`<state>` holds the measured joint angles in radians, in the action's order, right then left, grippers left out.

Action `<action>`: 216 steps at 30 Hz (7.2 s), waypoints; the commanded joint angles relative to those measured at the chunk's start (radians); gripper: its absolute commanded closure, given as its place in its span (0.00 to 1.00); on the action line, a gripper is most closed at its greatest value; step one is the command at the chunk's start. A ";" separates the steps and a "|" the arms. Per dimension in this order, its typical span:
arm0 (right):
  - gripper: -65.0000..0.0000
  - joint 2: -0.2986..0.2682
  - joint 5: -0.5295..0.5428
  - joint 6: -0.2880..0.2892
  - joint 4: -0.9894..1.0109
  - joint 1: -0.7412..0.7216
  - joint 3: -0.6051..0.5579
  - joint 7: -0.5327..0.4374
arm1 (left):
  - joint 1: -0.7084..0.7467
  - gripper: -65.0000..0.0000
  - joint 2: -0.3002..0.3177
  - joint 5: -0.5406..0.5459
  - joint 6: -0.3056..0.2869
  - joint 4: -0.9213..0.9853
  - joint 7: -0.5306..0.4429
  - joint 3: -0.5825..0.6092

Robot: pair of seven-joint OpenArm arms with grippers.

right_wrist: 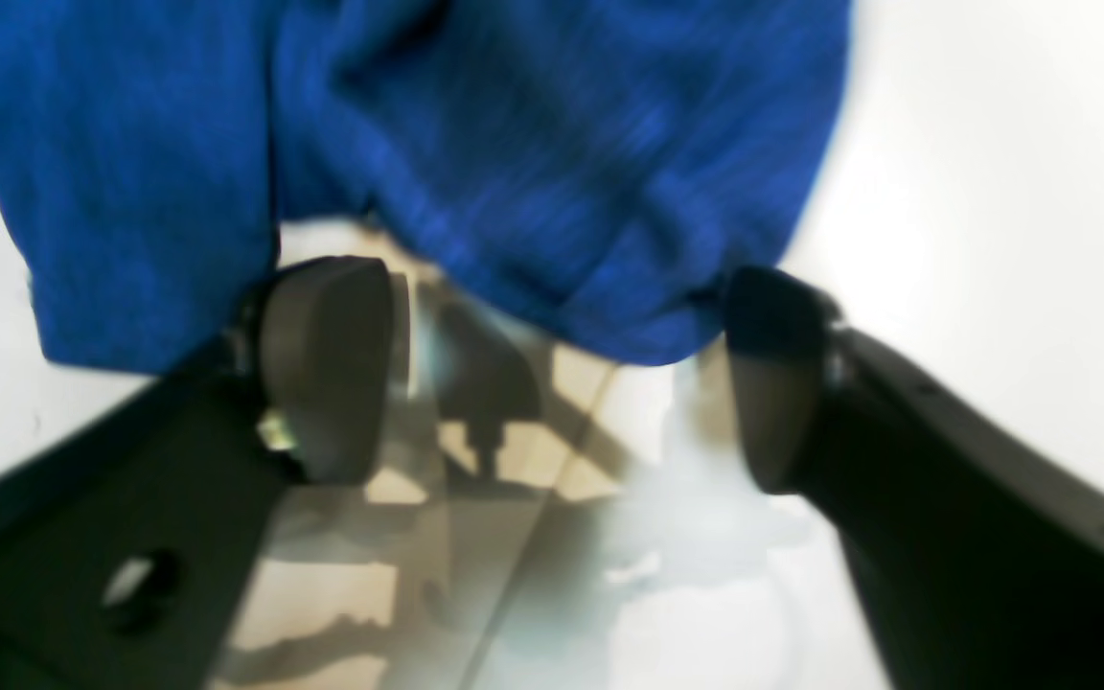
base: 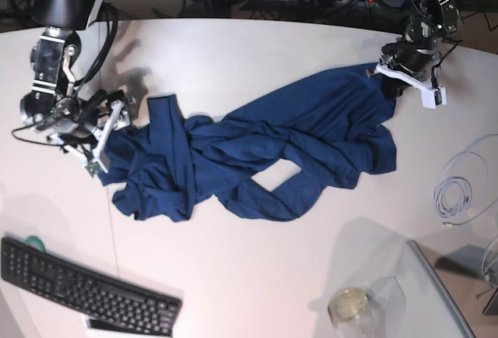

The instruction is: Layout the t-shirt on the table in an organized manner, then fold the t-shirt properly

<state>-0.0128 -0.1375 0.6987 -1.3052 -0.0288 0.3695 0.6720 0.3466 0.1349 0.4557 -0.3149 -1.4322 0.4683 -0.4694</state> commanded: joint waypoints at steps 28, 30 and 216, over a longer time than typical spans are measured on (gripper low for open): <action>1.00 -0.114 0.006 -0.001 -0.268 0.100 0.225 0.056 | -0.131 1.00 0.019 -0.252 -0.011 -0.015 -0.016 -0.114; 1.00 -0.114 0.006 -0.001 -0.248 0.105 0.227 0.056 | -0.126 1.00 0.019 -0.252 -0.011 -0.015 -0.016 -0.111; 0.99 -0.098 0.250 -0.001 0.102 -0.050 0.331 0.147 | 0.045 1.00 -0.100 -0.252 0.155 -0.359 -0.016 0.174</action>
<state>-0.0937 0.1055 0.6933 -1.1851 -0.0654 0.6983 0.8318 0.3965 0.0261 0.1989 -0.1574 -1.7760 0.4767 -0.2939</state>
